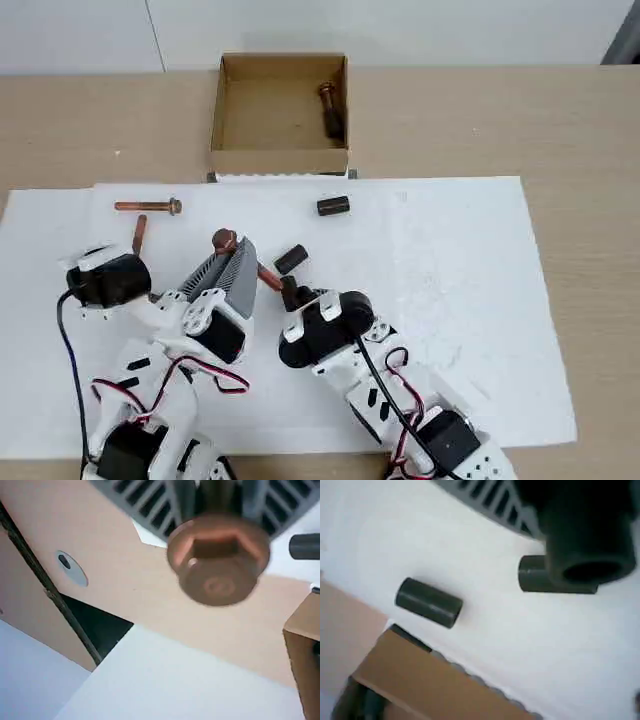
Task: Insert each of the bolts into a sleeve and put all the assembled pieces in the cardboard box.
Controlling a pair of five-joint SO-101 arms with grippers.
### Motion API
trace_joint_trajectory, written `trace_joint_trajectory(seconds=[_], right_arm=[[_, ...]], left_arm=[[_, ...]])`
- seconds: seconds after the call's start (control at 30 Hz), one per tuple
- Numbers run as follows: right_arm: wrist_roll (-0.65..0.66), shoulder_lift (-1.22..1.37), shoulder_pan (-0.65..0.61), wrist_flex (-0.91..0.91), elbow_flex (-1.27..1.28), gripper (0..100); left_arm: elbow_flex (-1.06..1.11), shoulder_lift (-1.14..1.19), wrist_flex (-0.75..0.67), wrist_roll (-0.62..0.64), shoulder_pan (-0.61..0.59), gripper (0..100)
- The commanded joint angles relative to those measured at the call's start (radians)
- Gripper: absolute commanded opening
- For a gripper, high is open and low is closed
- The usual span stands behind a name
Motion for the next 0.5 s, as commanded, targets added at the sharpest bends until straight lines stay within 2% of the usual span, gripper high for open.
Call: trace_joint_trajectory(seconds=[0.0,0.47], right_arm=[[0.021,-0.007,-0.008,-0.07,-0.006,0.3],[0.043,-0.007,-0.041,-0.082,-0.005,0.3]], left_arm=[[-0.005,-0.011,-0.026,0.005,0.005,1],[0.038,-0.011,-0.028,0.003,0.005,1]])
